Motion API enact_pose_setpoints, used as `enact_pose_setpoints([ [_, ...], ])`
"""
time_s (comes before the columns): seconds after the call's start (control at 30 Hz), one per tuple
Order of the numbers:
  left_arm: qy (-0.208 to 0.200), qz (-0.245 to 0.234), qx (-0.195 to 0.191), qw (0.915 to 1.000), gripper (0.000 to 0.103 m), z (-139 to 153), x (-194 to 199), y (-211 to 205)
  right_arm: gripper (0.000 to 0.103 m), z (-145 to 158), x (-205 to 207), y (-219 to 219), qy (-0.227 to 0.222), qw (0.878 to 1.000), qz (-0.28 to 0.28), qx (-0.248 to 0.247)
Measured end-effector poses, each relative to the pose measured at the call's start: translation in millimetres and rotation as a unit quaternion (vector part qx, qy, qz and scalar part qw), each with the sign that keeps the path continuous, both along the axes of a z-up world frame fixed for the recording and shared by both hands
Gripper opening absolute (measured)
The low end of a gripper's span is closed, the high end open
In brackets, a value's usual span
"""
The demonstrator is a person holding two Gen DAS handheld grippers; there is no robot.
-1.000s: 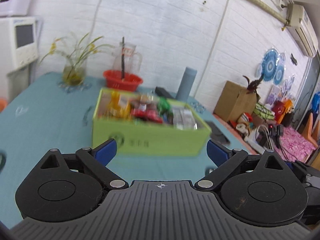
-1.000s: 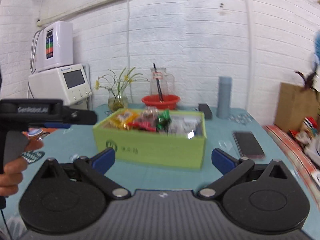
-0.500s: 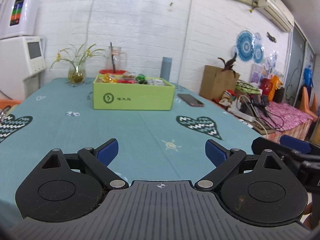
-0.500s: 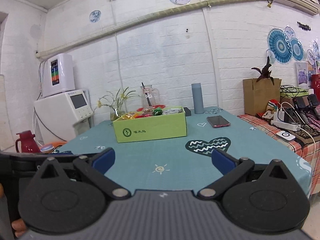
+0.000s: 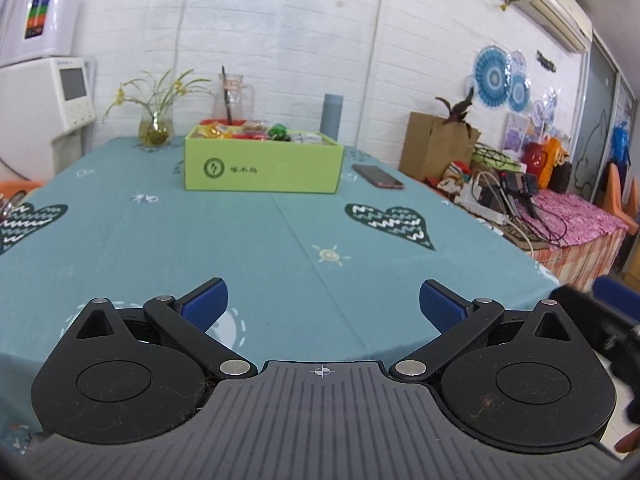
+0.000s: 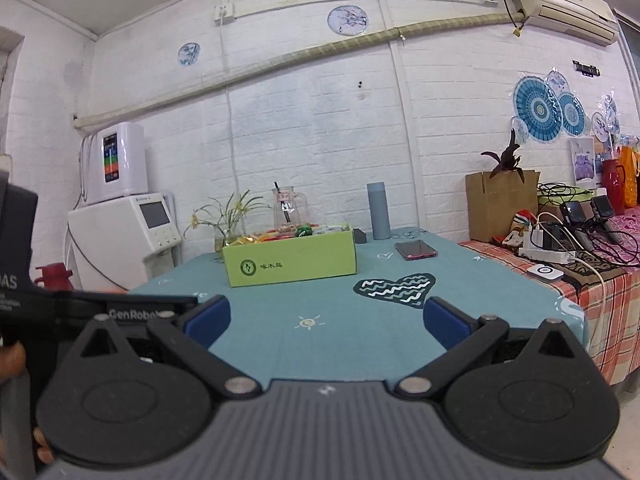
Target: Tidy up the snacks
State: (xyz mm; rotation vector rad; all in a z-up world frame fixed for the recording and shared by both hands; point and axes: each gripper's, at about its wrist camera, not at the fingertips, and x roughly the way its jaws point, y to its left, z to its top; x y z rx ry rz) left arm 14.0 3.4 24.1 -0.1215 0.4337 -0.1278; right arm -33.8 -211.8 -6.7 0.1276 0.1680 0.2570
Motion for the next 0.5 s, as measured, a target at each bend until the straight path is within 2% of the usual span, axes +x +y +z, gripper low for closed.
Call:
enact_pose_setpoints([
  [0.2,0.008,0.010,0.008,0.9999,0.089,-6.5,2.1,1.1,0.103,-2.5,1.0,-1.8,0.002,1.000,-0.001,0.001],
  [0.5,0.013,0.000,0.015,0.9998,0.089,-11.8,1.6,-3.0,0.103,-10.2,8.0,-6.4,0.022,1.000,0.001,0.012],
])
